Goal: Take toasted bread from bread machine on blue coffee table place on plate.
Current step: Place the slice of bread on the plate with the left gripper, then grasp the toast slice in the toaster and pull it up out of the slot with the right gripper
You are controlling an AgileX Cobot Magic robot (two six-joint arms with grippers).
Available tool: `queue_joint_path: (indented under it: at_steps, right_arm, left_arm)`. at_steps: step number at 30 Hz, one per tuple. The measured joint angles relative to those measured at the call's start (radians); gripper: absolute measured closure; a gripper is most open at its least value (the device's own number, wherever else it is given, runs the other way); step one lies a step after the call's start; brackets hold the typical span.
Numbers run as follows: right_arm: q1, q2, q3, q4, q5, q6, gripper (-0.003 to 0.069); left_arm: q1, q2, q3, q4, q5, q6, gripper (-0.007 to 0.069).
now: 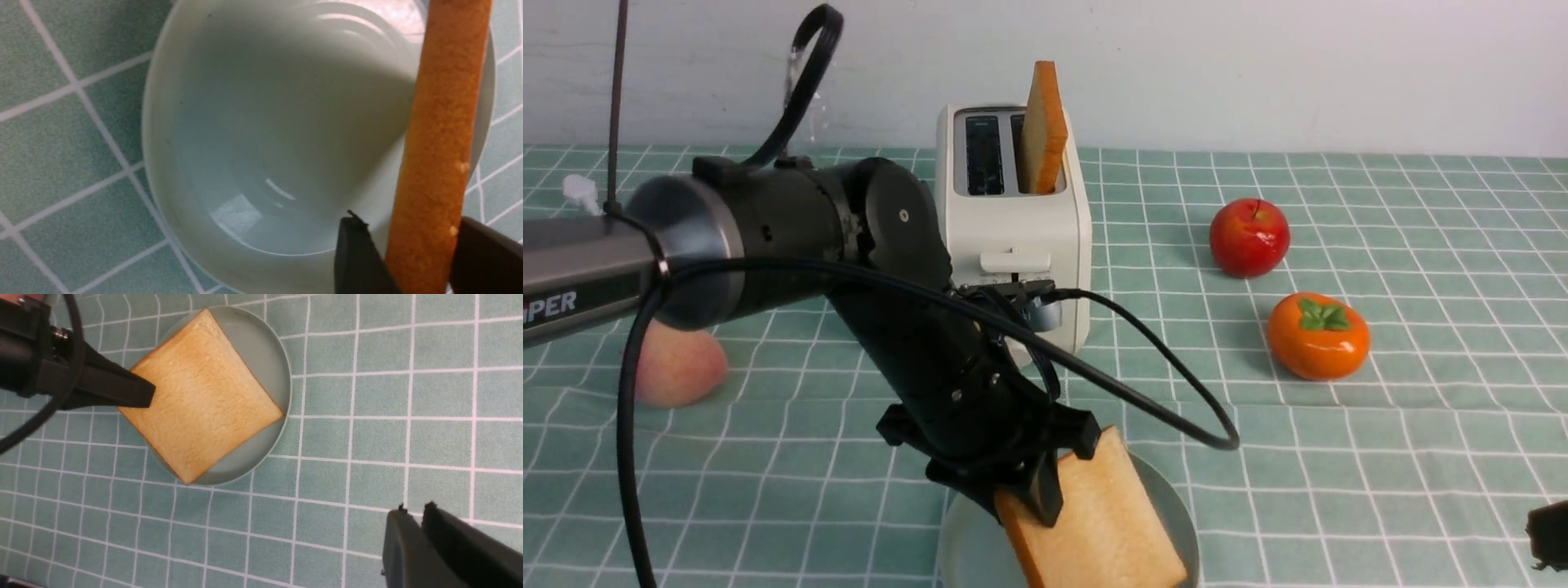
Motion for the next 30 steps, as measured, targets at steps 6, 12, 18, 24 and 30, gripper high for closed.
queue_joint_path:
  at_steps: [6, 12, 18, 24, 30]
  right_arm:
    - [0.000, 0.051, -0.105, 0.061, 0.018, 0.000, 0.0583]
    - [0.000, 0.174, -0.309, 0.041, 0.076, 0.018, 0.0582]
    - [0.046, 0.338, -0.504, 0.031, 0.099, 0.065, 0.0581]
    - [0.252, 0.521, -0.690, -0.083, 0.054, 0.140, 0.0578]
    - [0.396, 0.768, -0.930, -0.223, 0.011, 0.232, 0.0547]
  left_arm:
    - [0.000, -0.006, 0.000, 0.065, 0.041, -0.050, 0.0202]
    - [0.000, -0.085, 0.000, 0.341, 0.106, -0.236, 0.0348]
    - [0.000, -0.234, 0.002, 0.554, 0.171, -0.353, 0.0633]
    - [0.000, -0.454, 0.024, 0.563, 0.161, -0.384, 0.0638]
    - [0.000, -0.711, 0.184, 0.563, 0.073, -0.437, 0.0638]
